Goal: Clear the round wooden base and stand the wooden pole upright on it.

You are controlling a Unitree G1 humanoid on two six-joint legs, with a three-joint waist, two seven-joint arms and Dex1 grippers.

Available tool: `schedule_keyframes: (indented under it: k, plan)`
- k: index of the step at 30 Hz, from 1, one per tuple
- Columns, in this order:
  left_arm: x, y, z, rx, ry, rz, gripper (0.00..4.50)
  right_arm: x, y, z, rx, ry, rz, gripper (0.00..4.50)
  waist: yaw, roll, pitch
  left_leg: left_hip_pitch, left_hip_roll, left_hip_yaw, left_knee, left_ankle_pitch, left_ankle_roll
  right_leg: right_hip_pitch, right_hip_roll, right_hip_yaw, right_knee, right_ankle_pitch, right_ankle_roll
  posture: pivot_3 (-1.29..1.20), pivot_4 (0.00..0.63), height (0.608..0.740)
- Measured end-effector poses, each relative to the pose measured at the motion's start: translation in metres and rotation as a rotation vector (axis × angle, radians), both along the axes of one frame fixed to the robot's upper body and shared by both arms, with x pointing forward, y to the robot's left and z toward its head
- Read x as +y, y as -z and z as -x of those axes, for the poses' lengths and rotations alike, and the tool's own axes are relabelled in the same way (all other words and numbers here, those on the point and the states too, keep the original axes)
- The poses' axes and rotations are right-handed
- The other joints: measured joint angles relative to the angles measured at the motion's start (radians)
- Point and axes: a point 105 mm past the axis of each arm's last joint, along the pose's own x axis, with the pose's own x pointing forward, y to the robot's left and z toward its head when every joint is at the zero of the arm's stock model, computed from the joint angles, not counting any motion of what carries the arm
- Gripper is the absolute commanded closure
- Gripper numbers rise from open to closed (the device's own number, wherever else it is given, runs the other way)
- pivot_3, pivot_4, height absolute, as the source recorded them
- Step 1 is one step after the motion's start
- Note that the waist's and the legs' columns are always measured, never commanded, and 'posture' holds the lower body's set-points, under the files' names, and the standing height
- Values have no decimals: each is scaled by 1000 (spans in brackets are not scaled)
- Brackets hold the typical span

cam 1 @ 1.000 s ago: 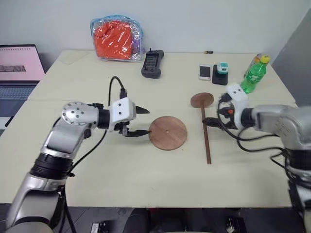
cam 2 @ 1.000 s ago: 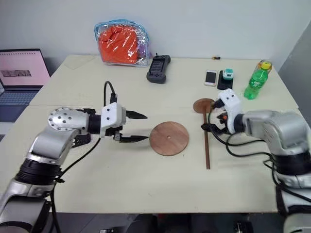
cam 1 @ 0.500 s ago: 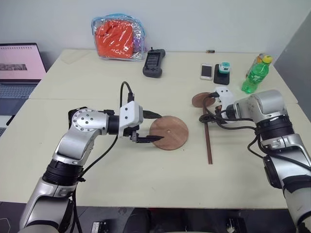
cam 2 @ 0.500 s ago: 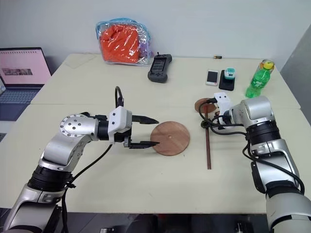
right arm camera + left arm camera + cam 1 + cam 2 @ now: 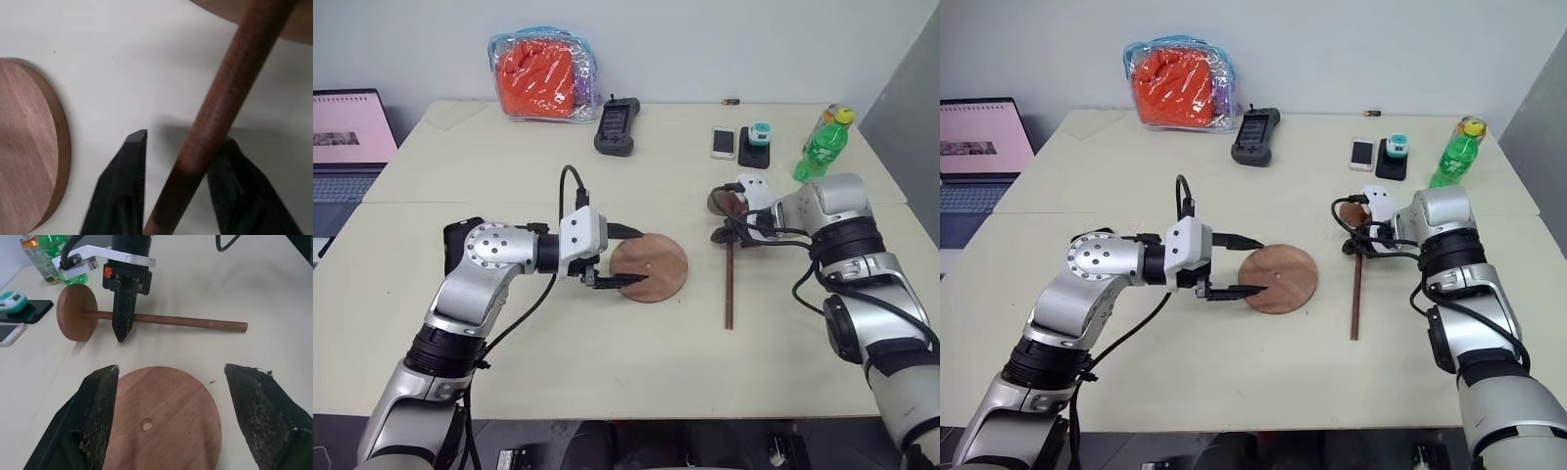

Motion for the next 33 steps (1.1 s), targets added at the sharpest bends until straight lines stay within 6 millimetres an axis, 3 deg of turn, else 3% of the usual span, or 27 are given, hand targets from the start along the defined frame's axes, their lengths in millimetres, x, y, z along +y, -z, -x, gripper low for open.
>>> schedule_keyframes:
  k: [3,8,12,14,16,20,23,26,29,33]
  plan:
    - [0,-1,-1,-2,-5,-6,914,1,-8,-5,-19,48,-41,4227,1,0,0,0,0,0,0,0,0,0,0,0,1,0,0,0,150,740]
    - [9,1,-4,43,-40,-17,914,8,-42,-10,-97,99,-164,4237,0,0,0,0,0,0,0,0,0,-1,0,0,5,0,0,0,150,740]
    - [37,-4,-7,76,-126,-38,914,31,-109,2,-361,3,-300,4237,-4,1,0,-2,1,-1,0,0,0,-3,0,0,6,0,0,0,150,740]
    - [55,-3,-6,111,-180,-55,914,42,-145,18,-570,-69,-358,4237,-8,1,0,-2,2,-2,-1,0,0,-3,0,-2,7,0,0,0,150,740]
    - [70,-3,-3,137,-220,-61,914,56,-165,38,-809,-139,-390,4237,-12,1,0,-1,2,-3,-2,0,0,-3,0,-3,6,0,0,0,150,740]
    - [89,-2,4,159,-277,-69,914,97,-157,75,-1025,-287,-485,4237,-17,2,1,-1,1,-2,-1,0,2,-3,0,-1,6,0,0,0,150,740]
    - [89,-5,12,156,-257,-58,914,117,-160,89,-1125,-331,-591,4237,-16,2,1,-1,0,-3,0,1,-1,-3,0,-2,7,0,0,0,150,740]
    - [83,-3,24,155,-219,-68,914,118,-170,94,-1270,-341,-642,4237,-13,1,0,2,0,-3,-1,1,-1,-1,0,-1,6,0,0,0,150,740]
    - [78,6,29,182,-194,-79,914,125,-158,87,-1302,-359,-633,4237,-14,1,0,2,1,-3,-1,1,-1,-1,0,-2,7,0,0,0,150,740]
    - [74,2,26,155,-205,-64,914,137,-141,84,-1347,-408,-597,4237,-15,1,0,3,1,-4,-1,2,-1,-1,1,-2,7,0,0,0,150,740]
